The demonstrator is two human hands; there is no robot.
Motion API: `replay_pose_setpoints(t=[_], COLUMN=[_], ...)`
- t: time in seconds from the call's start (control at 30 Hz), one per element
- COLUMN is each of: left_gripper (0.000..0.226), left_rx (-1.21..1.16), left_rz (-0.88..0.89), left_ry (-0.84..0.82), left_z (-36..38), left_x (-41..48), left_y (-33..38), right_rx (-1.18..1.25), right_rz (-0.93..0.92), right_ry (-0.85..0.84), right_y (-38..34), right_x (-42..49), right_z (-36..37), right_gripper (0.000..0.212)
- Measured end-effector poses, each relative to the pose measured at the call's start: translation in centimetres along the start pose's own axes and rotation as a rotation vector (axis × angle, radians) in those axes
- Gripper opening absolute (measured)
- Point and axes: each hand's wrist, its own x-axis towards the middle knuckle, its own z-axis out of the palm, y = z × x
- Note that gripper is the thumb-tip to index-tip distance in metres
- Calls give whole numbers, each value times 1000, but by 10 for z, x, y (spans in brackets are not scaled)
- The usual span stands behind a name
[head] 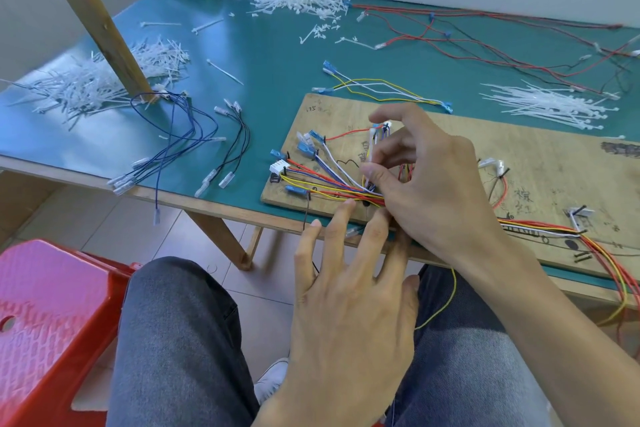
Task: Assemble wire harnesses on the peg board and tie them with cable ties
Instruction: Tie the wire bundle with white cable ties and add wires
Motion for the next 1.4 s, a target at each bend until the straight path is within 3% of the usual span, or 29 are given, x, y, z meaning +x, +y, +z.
replay_pose_setpoints(t=[0.33,0.63,0.97,1.13,1.27,1.4], left_gripper=[43,43,35,39,21,18], left_rx=[-22,-61,-152,-368,-438,-416], left_rz=[37,91,301,329,352,415], left_ry=[43,68,22,-96,-111,-97], left_z=[1,0,-33,-48,-51,-49], left_x=[2,2,25,57,80,89], left_y=[-5,-12,-45,-78,-92,-92], right_rx=[-26,-260,-232,-173,-175,-169], right_rz=[75,73,134,123,129,135], right_ry=[-71,-53,-60,-116,-181,-237], right_y=[-5,-11,-6,-5,-7,-7], right_x=[7,8,12,11,15,17], right_z=[-3,-2,-7,-6,-8,-11], right_gripper=[31,14,13,17,17,17])
